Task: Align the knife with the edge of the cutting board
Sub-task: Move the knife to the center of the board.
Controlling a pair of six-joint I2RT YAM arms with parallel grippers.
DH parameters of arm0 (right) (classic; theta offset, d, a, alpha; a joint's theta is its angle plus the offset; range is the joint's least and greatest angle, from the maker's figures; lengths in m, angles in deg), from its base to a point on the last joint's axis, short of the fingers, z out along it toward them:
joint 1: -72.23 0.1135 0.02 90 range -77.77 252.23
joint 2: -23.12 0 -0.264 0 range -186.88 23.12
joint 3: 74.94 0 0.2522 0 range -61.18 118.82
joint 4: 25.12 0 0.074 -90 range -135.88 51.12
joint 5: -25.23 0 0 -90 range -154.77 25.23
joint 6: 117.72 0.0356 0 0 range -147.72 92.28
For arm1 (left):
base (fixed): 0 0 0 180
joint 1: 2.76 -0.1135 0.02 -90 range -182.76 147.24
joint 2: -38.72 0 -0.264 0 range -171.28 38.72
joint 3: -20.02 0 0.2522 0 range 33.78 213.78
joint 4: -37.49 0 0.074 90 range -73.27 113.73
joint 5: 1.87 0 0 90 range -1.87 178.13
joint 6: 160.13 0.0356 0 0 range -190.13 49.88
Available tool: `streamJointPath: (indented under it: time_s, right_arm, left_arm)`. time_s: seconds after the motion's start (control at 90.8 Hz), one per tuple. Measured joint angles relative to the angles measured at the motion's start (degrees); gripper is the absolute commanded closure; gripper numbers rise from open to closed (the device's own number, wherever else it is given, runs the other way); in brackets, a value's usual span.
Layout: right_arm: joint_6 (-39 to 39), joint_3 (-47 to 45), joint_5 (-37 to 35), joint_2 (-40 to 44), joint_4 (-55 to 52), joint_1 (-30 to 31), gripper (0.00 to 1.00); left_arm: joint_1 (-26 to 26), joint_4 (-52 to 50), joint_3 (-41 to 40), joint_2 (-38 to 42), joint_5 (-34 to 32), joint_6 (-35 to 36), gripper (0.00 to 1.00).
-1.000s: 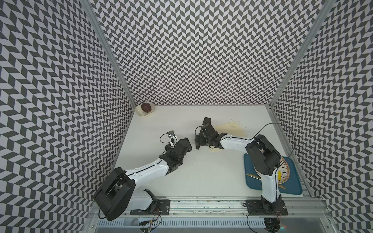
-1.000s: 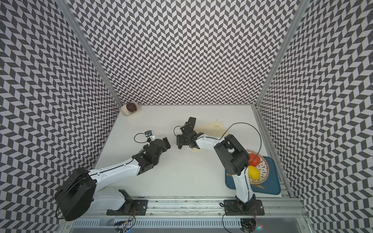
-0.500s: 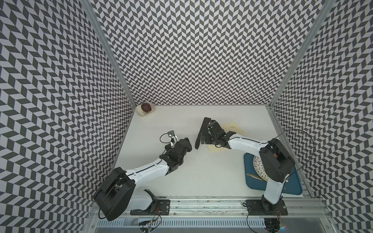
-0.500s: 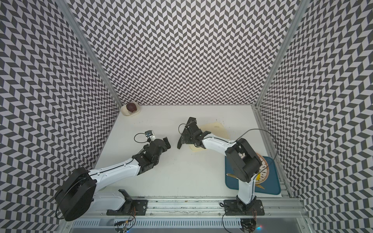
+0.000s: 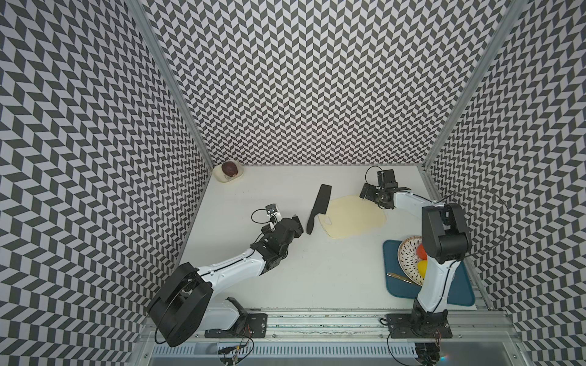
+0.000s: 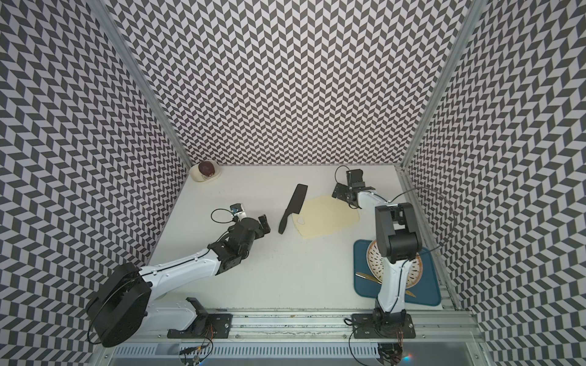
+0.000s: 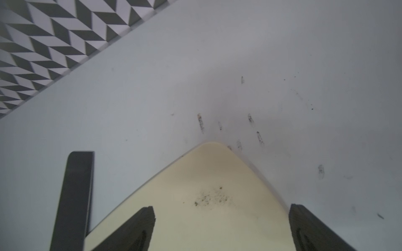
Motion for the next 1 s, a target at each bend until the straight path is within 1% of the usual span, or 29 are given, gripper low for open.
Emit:
streamJointPath:
  time_s: [0.044,0.11,0.165,0.209,0.352,0.452,0.65,0.782,0.837,0.848,0.892,1.002]
  right_arm:
    - [0.0,0.2,0.7,-1.1,0.0,-1.0,0.00]
    - [-0.3,0.3,0.9,-1.6,0.0,-2.1,0.00]
    - [-0.2,0.2,1.1,-1.6,0.1,-2.4,0.00]
    - [-0.2,0.1,1.3,-1.6,0.2,-2.4,0.00]
    - [-0.2,-0.7,1.5,-1.3,1.3,-2.2,0.00]
    - [0.1,-1.4,2.2,-0.9,2.2,-2.2,0.00]
    - [0.7,-2.8,3.3,-0.3,3.9,-2.2,0.00]
    - [1.0,-3.1,3.5,-0.1,4.1,-2.2,0.00]
    - [1.2,-3.4,3.5,0.1,4.2,-2.2,0.00]
    - [1.2,-3.4,3.6,0.1,4.2,-2.2,0.00]
    - [1.4,-3.6,3.7,0.3,4.2,-2.2,0.00]
    - [1.6,-4.3,3.9,0.8,4.4,-2.2,0.00]
  left_arm:
    - [0.0,1.4,0.0,-0.3,2.1,1.2,0.07]
    - [0.0,4.3,0.0,-1.9,6.3,3.7,0.14]
    - [0.0,4.8,0.9,-4.4,9.3,5.4,0.27]
    - [0.0,4.6,2.6,-7.5,11.3,7.1,0.33]
    - [0.0,3.7,8.6,-17.0,14.7,10.6,0.34]
    - [0.0,3.0,10.6,-20.5,15.6,12.4,0.35]
    - [0.0,0.6,17.7,-28.2,16.5,15.0,0.34]
    - [0.0,-1.4,21.0,-32.1,16.8,15.5,0.42]
    - [0.0,-2.7,21.8,-33.0,16.7,15.7,0.50]
    - [0.0,-3.0,21.9,-33.2,16.6,15.4,0.50]
    - [0.0,-4.3,22.8,-34.0,16.2,15.3,0.56]
    - [0.0,-6.9,25.9,-35.8,14.1,14.9,0.59]
